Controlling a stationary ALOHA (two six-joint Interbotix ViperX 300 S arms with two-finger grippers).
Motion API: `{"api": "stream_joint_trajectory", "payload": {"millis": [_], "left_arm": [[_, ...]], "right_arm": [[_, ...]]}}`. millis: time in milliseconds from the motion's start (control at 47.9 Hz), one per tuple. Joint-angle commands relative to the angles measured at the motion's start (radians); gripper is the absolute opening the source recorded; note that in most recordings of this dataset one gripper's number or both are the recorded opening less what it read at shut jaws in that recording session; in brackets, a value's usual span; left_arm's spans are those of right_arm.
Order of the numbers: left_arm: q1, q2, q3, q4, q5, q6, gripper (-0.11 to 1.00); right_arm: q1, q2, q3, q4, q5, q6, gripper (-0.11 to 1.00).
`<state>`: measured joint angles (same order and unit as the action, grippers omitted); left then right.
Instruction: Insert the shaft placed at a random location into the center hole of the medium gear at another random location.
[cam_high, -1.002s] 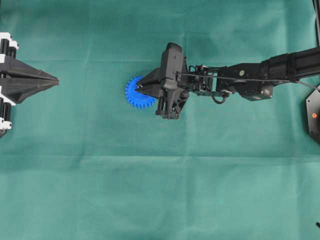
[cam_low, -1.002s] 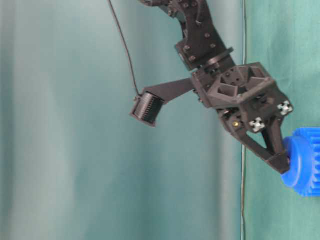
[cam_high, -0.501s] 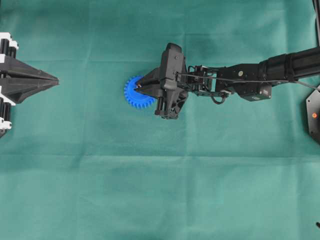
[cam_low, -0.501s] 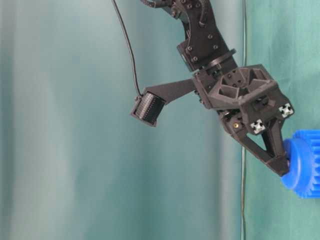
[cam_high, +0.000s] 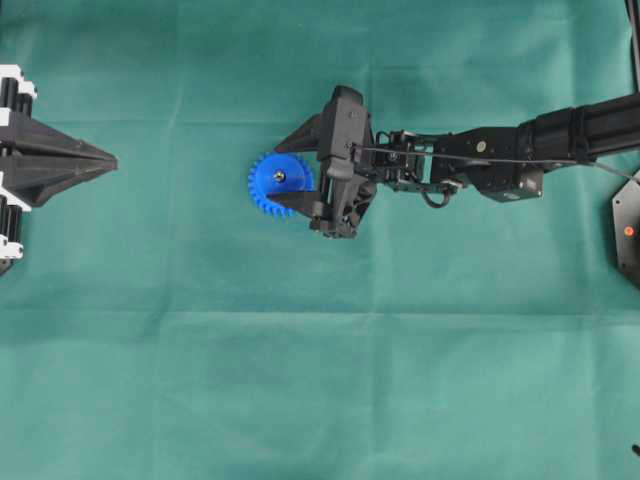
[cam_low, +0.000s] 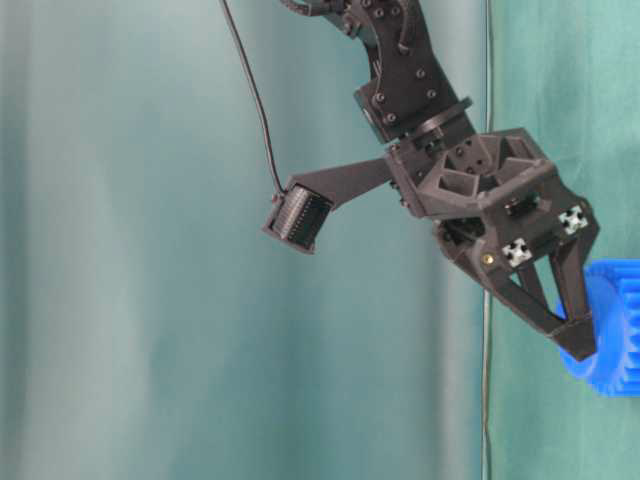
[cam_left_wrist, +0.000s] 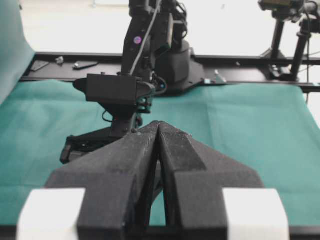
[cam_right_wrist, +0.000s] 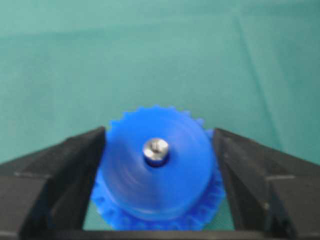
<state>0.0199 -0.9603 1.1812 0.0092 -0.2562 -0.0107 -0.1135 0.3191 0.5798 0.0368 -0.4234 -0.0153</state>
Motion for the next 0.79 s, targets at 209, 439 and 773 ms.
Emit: {"api": "stream_joint_trajectory", "payload": {"millis": [209,439,773], "left_arm": [[0.002,0.009,-0.020,0.002,-0.008,0.000,0.00],[0.002,0.009,-0.020,0.003,-0.009,-0.002,0.00],[0.003,0.008,-0.020,0.003,-0.009,-0.002,0.00]], "right_arm": [[-0.003,-0.121,-0.006,0.002,0.049,-0.005,0.82],[-0.002,-0.230,0.009,-0.002,0.104,-0.008,0.82],[-0.002,-0.314,0.049,-0.002,0.120,-0.006,0.81]]}}
